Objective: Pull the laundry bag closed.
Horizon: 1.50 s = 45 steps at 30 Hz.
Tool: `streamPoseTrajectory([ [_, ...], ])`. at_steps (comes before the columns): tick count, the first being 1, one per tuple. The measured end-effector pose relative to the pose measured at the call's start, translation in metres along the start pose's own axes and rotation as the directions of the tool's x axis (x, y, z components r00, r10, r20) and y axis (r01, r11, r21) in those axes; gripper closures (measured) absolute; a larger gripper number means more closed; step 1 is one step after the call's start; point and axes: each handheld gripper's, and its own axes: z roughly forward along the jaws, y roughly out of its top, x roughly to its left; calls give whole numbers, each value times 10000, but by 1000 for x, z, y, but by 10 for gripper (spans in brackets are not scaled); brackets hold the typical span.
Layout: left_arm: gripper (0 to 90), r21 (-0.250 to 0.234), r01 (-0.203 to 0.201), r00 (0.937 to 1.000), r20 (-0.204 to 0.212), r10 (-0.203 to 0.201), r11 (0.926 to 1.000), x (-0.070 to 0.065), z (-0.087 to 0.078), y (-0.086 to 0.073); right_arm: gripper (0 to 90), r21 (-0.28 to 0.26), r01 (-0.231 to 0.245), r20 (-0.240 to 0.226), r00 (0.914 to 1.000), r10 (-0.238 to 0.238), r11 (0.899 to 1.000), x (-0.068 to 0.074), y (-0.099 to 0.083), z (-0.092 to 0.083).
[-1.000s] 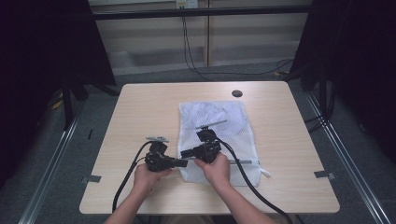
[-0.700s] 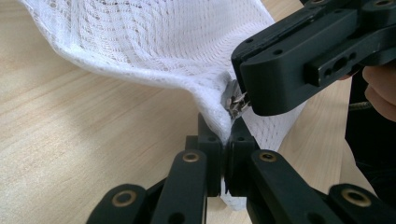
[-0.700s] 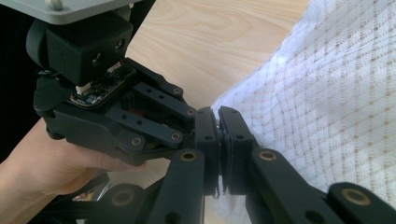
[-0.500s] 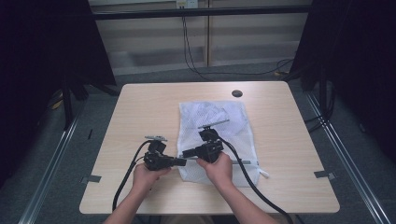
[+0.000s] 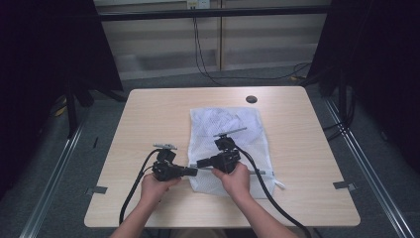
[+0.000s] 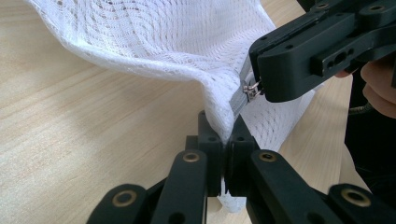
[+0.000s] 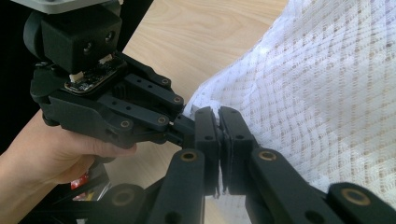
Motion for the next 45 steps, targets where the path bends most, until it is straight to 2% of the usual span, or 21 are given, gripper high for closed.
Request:
streamPoseTrajectory([
  [9,883,36,-12,10000,31,12,10000,1,-1,0,868,-4,37,140,9999,-37,10000,-4,-1,-3],
  [17,883,-109,172,9998,81,-171,9998,2,-2,1,868,-100,-22,206,9998,24,9999,-11,-3,-12],
  [19,883,-49,58,10000,17,-58,10000,2,-2,1,868,-59,-111,206,9997,112,9999,-13,-4,-13],
  [22,883,-67,102,9999,78,-101,9999,2,-2,1,868,-94,-91,170,9998,92,9999,-14,-4,-14],
  [36,883,41,170,9997,180,-171,9998,1,0,0,868,-57,6,135,9999,-5,10000,-15,-5,-16],
  [39,883,-8,90,9999,51,-90,10000,1,-1,0,868,-65,9,81,10000,-8,10000,-16,-6,-16],
  [40,883,-25,133,9999,88,-133,9999,1,-1,0,868,-44,52,240,9997,-51,10000,-17,-6,-18],
  [45,883,-143,184,9997,143,-182,9997,2,-3,0,868,-136,-9,230,9997,12,9999,-21,-7,-22],
])
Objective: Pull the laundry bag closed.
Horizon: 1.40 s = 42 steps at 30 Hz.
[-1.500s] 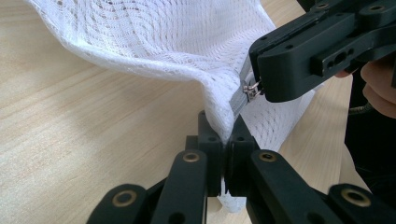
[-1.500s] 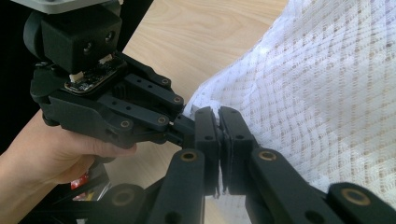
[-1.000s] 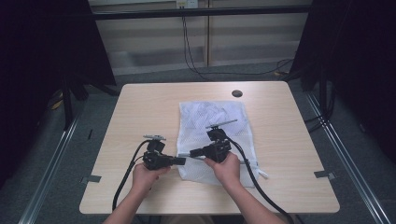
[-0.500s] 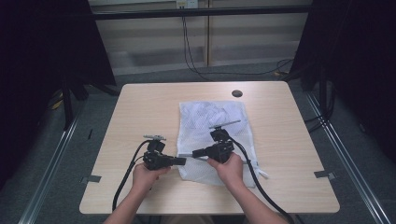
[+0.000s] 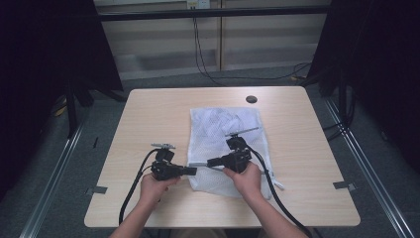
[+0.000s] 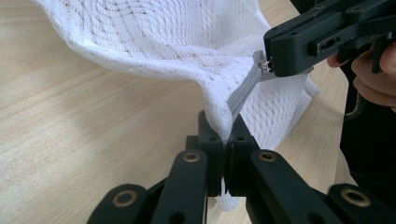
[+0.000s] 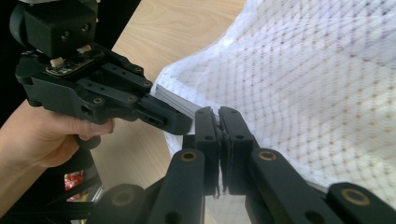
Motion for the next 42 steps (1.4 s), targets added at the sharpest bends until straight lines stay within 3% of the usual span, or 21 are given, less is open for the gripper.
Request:
streamPoseTrajectory([
  [2,881,-11,-141,9999,-42,141,9999,0,0,0,868,-12,6,5,10000,-6,10000,-1,0,-2],
  [6,881,128,490,9987,150,-492,9987,0,0,1,868,-72,-30,-40,10000,30,10000,-2,-1,-4],
  [10,880,213,541,9984,171,-545,9983,1,0,2,868,-58,-16,-36,10000,16,10000,-3,-1,-4],
  [20,880,369,335,9993,-149,-330,9988,-1,-2,3,868,-76,88,98,9999,-87,9999,-6,-2,-7],
  [25,876,384,307,9995,-7,-307,9988,-1,-1,4,868,-144,20,82,10000,-18,9999,-9,-3,-11],
  [42,879,479,118,9995,-283,-105,9988,-4,-2,6,868,-175,60,85,9999,-59,9998,-13,-6,-15],
])
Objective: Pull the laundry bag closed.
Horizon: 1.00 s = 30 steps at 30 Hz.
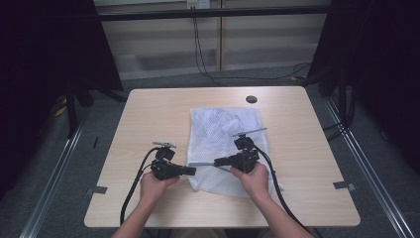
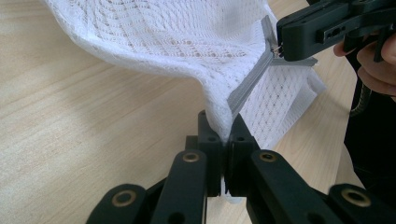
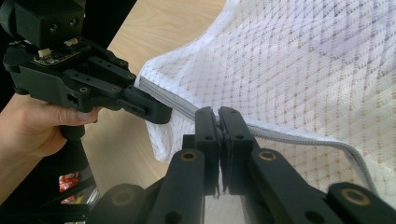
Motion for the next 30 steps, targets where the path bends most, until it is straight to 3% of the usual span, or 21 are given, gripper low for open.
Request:
streamPoseTrajectory([
  [9,884,86,-103,9995,-289,105,9999,-2,-1,1,868,28,196,128,9997,-196,9998,-1,-1,-2],
  [12,885,19,-47,9998,-204,47,10000,-2,-2,1,868,-9,-89,-30,10000,89,10000,-5,-1,-5],
  [25,885,59,-156,9995,-261,158,9999,-3,-2,1,868,-60,47,-36,10000,-48,10000,-9,-4,-10],
  [30,885,71,0,9996,-265,2,10000,-2,-3,2,868,-52,57,32,10000,-56,10000,-11,-5,-12],
])
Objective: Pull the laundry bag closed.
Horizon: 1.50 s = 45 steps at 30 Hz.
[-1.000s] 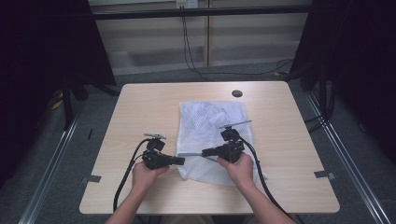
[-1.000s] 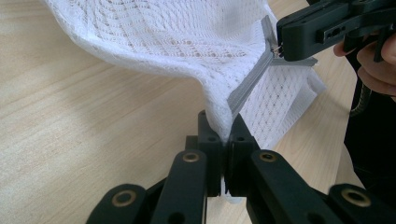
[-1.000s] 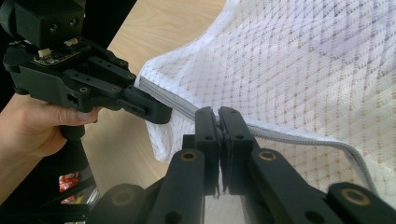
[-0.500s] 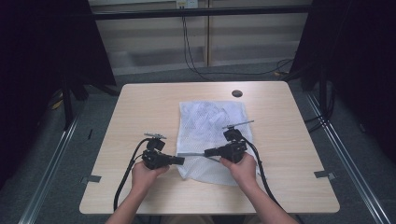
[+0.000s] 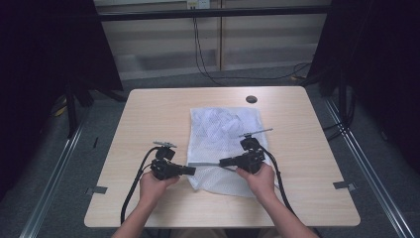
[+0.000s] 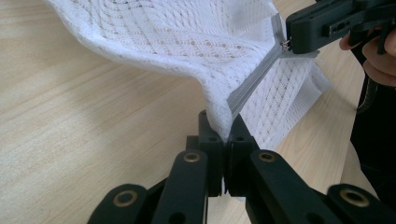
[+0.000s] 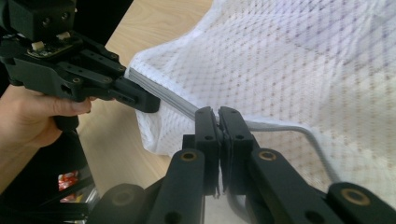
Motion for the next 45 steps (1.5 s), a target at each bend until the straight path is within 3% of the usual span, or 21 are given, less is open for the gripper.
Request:
streamPoseTrajectory([
  [7,886,32,-83,10000,48,83,10000,0,0,0,868,-75,-29,-53,10000,29,10000,-6,-3,-5],
  [9,885,65,-166,9998,-110,166,9998,-1,1,0,868,-107,-47,-147,9999,46,9999,-7,-5,-6],
  [13,885,38,-86,10000,38,86,10000,-2,1,0,868,-139,34,-236,9997,-37,9999,-7,-7,-8],
  [32,886,-23,-116,9998,-149,116,9999,-3,-1,1,868,-327,-149,-433,9990,135,9994,-17,-7,-14],
  [45,885,77,-83,10000,-48,83,9999,-3,0,0,868,-342,-146,-459,9989,130,9993,-23,-12,-18],
])
